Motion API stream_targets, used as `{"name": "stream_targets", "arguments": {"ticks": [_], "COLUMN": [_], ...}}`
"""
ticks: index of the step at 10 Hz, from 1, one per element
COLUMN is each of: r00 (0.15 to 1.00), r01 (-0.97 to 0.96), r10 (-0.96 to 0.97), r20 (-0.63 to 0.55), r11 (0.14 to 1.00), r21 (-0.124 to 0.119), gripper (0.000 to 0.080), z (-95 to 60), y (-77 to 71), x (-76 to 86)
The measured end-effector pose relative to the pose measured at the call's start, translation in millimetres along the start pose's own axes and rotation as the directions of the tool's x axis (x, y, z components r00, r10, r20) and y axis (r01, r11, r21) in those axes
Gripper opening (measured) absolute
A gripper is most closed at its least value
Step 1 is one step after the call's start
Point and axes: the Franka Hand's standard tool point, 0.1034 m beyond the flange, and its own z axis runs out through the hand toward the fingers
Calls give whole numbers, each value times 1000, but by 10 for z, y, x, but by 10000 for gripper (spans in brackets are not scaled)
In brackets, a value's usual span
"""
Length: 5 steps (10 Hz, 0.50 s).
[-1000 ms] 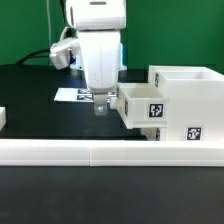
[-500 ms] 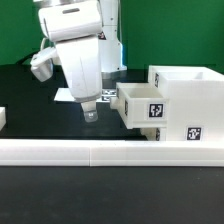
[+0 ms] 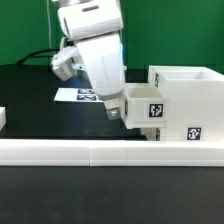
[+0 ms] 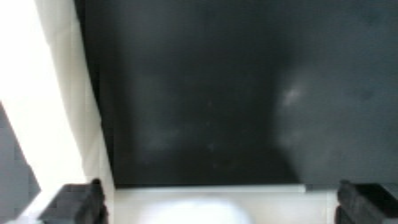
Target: Assemble drawer
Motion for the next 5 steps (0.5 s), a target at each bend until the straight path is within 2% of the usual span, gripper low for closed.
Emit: {"name": "stream_targets", "arguments": {"ticks": [2, 5], "r00": [999, 996], "r01": [-52, -86], "r10": [52, 86], "r20": [-7, -6], "r11": [999, 996], "r21": [3, 5], "gripper": [648, 648], "z": [23, 30], "y": [18, 10], "x": [184, 152]}}
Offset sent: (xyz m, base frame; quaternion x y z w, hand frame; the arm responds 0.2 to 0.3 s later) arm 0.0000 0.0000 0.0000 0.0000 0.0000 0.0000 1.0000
